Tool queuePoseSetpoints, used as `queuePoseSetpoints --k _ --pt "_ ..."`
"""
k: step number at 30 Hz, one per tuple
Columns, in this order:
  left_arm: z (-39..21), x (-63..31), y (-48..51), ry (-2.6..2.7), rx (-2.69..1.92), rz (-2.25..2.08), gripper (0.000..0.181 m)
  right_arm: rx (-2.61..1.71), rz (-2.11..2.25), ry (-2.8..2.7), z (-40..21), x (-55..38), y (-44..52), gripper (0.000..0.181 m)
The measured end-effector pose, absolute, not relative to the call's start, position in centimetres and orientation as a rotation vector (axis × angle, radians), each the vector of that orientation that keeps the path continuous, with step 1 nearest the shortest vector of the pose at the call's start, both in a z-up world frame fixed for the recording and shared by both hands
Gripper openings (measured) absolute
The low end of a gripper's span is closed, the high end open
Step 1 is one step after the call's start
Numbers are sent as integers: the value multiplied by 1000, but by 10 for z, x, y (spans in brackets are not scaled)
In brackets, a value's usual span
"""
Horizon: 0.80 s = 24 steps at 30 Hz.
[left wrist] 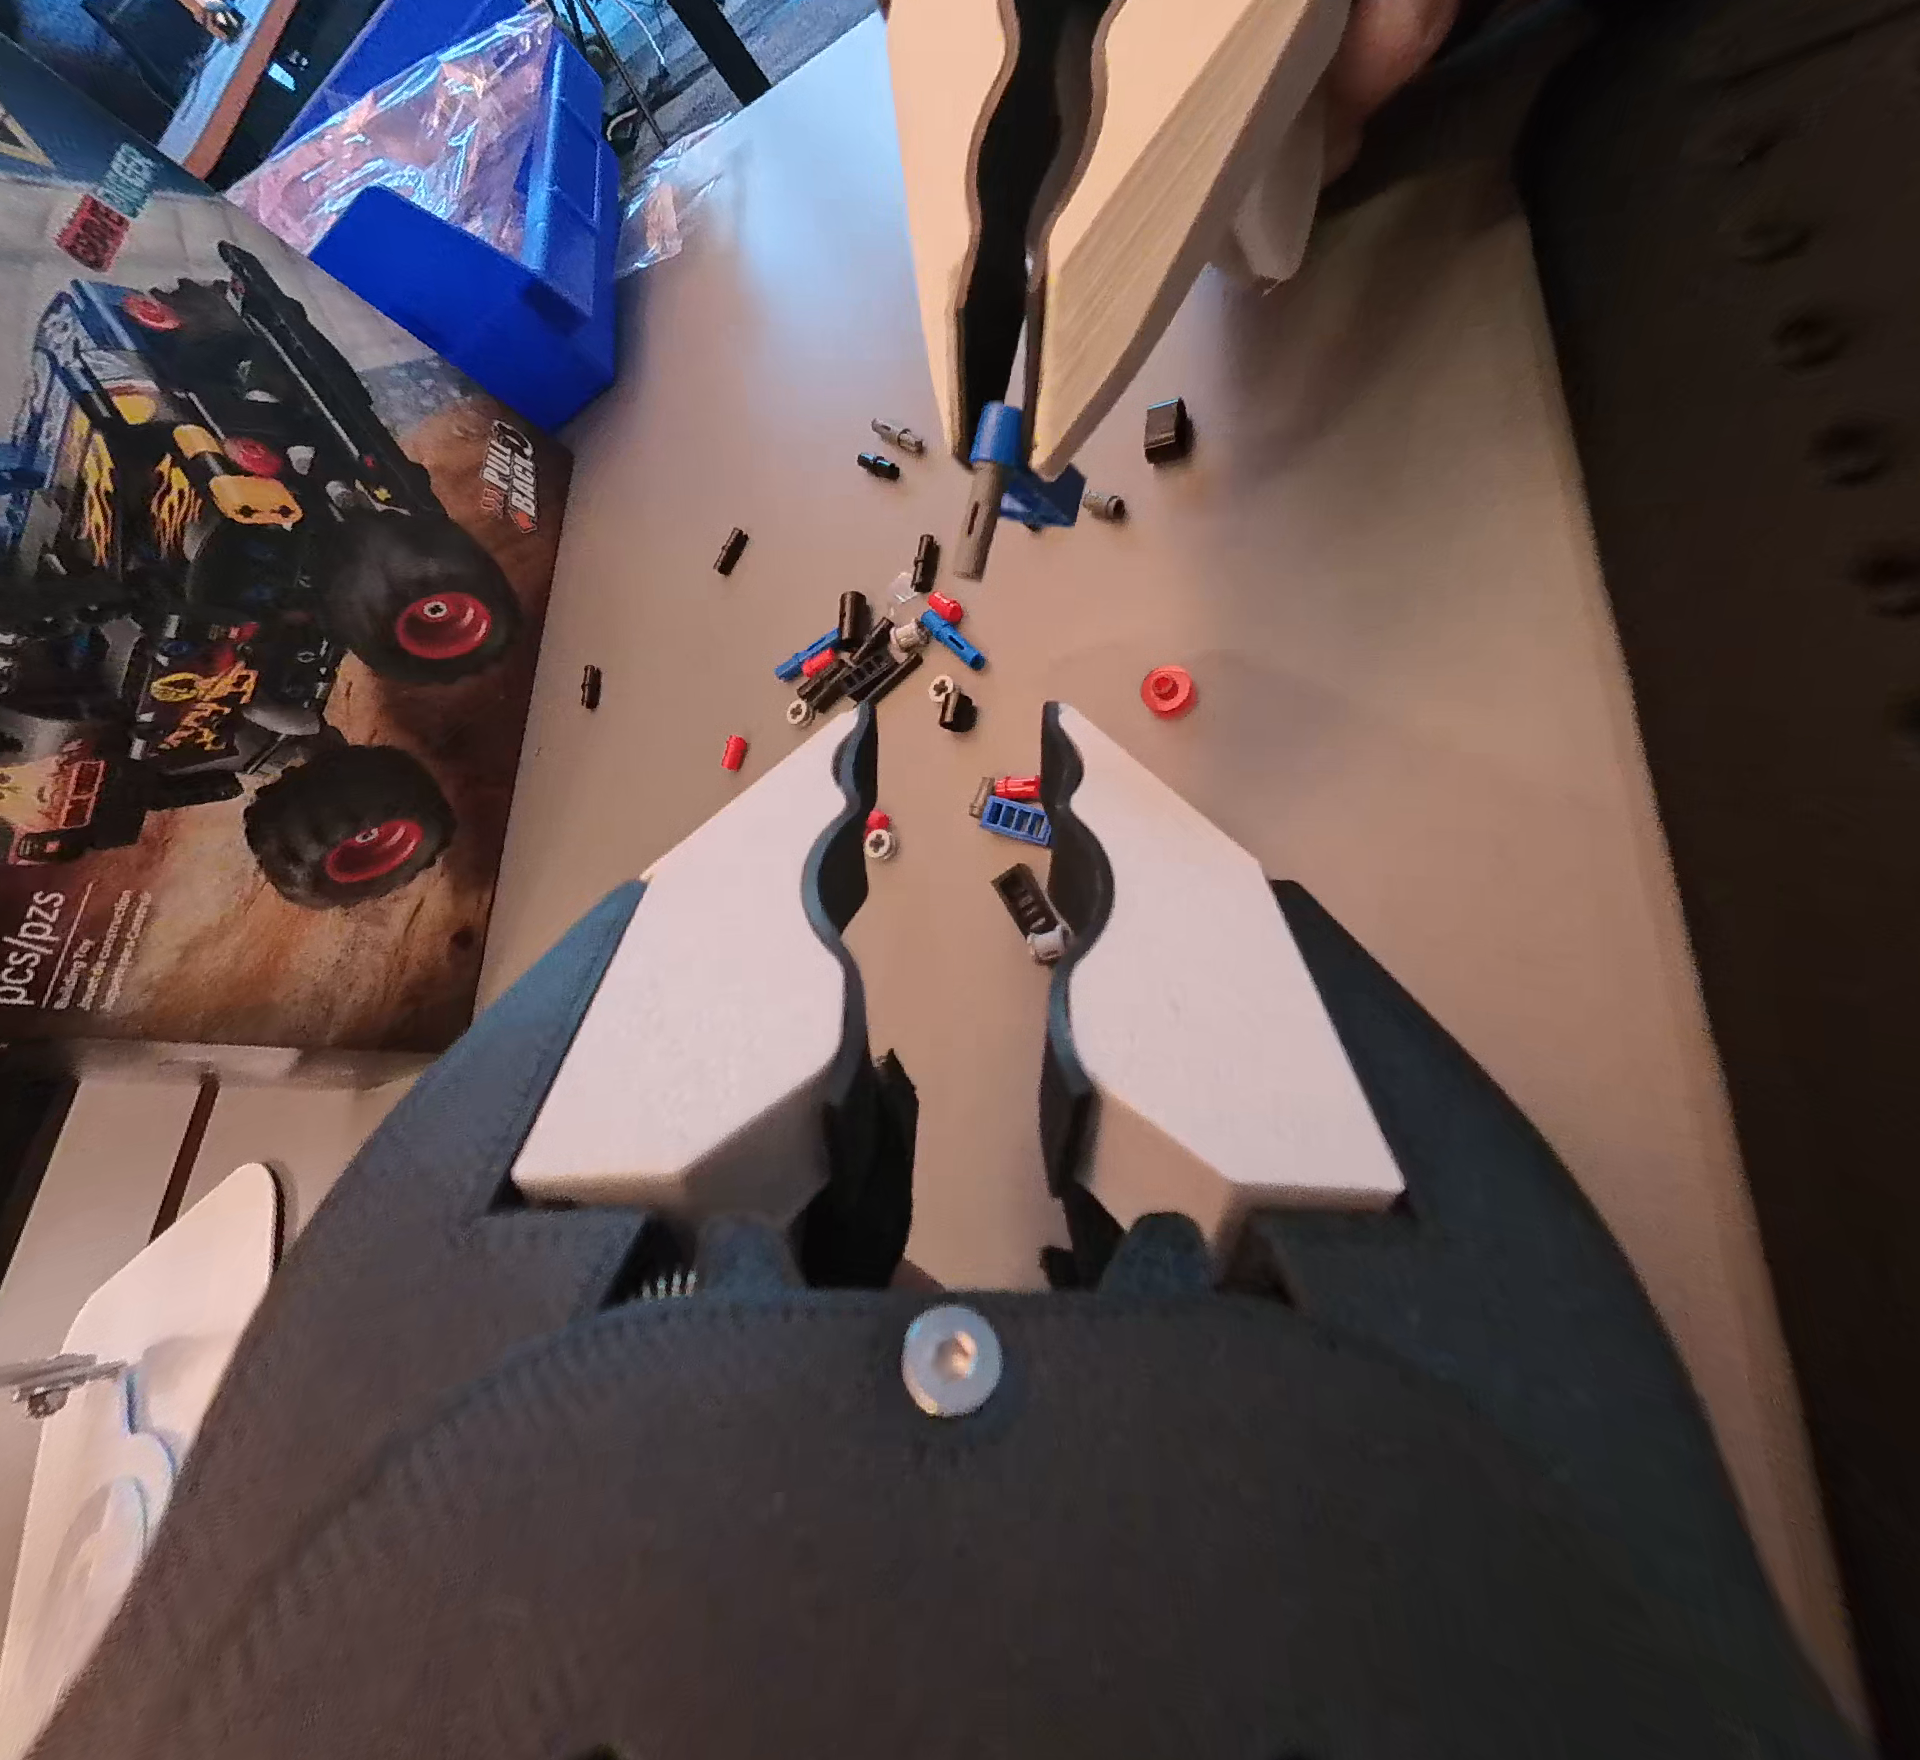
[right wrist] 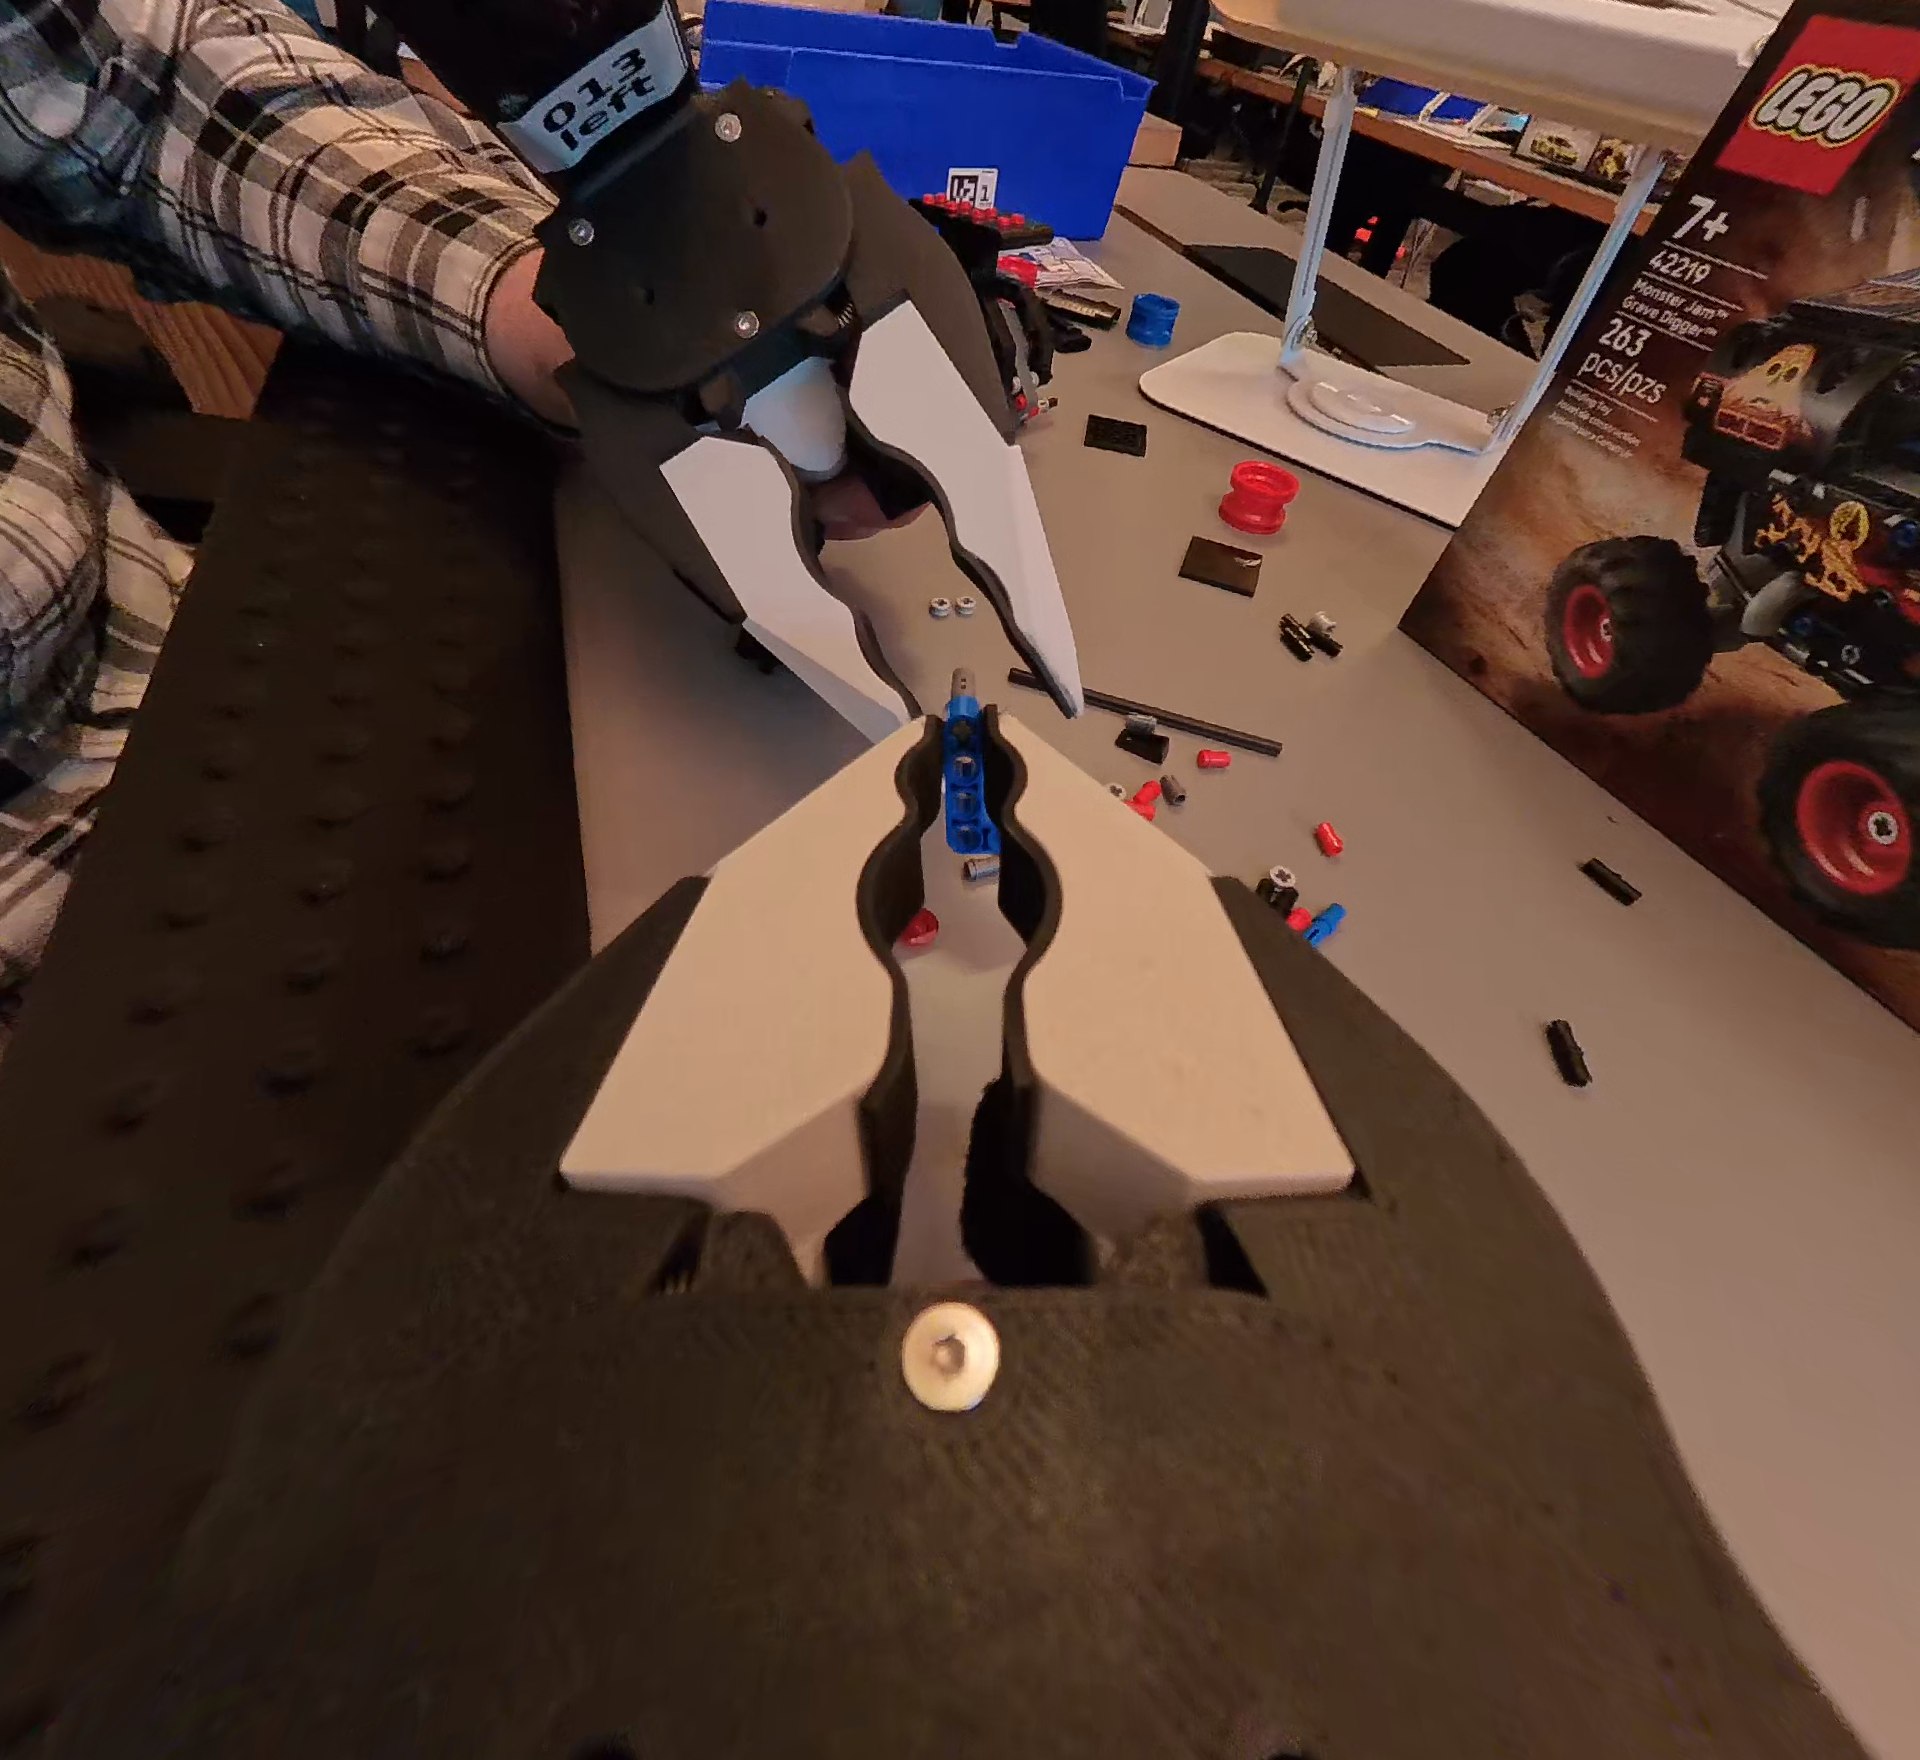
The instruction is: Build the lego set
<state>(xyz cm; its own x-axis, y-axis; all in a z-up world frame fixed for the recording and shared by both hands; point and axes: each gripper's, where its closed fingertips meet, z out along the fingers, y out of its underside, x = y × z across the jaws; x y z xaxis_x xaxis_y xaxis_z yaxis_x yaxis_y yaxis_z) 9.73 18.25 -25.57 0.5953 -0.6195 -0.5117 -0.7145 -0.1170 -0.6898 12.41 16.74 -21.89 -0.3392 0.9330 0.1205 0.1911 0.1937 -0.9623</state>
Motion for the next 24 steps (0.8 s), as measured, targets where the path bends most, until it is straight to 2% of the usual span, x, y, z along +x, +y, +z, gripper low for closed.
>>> queuePoseSetpoints --k 13,20,24 --pt "-237 70 160 1062 -1793 150 32 -1125 1128 -1685 -203 109 165 5" --pt "-234 39 153 953 -1845 99 30 -1160 1088 -1863 -180 52 144 5" --pt "-234 30 158 869 -1877 9 30 -1140 1231 -1842 -169 9 150 5"
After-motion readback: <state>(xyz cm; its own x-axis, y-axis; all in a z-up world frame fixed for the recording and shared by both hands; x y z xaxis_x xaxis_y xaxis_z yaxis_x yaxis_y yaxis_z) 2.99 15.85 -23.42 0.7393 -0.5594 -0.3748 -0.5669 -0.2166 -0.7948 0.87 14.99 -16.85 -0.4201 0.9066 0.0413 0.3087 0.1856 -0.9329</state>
